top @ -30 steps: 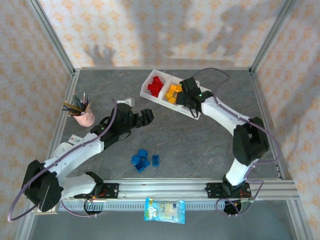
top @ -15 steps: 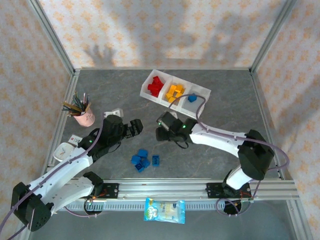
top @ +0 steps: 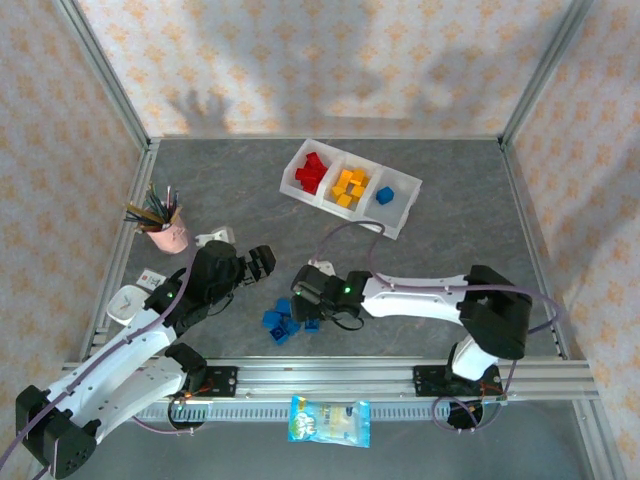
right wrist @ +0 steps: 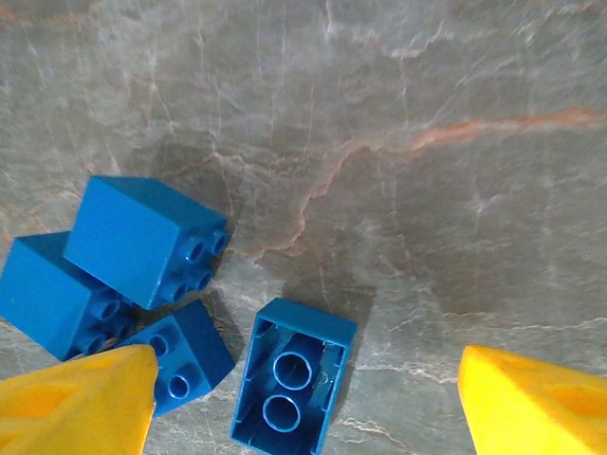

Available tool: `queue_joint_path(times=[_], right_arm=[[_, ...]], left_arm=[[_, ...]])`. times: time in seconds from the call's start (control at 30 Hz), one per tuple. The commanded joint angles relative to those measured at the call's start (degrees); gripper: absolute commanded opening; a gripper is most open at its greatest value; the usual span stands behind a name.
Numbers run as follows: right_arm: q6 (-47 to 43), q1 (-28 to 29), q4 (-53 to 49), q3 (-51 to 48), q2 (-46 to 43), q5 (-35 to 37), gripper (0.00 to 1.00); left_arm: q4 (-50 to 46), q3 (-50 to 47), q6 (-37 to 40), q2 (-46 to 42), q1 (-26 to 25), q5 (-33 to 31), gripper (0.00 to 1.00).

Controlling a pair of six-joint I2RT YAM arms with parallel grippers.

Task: Sort the legos into containers by color
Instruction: Pick up the lego from the bottom-center of the table.

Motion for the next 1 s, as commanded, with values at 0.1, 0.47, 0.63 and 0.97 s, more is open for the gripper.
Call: queue_joint_path(times=[0.1,0.47,0.63,0.97], right_arm=[[3.38,0.18,-0.31,1.62,3.55,1.7,0.76],[3.04,0.7,-0.68,3.16,8.46,-0.23,0.61],[3.25,0.82,-2.16,3.39,8.9,0.66,0.52],[3.97,0.58,-4.27,3.98,7.1,2.7,0.34]], left_arm=[[-1.8,-0.84,-0.31,-0.89,0.46,-1.7,0.99],[-1.66,-1.06,-0.2,-0.85,0.4,-1.35,0.99],[-1.17,-1.09,-0.05,-0.5,0.45,-1.03,0.99],[-0.29,-0.43,0.21,0.47,0.43,0.01,0.99]])
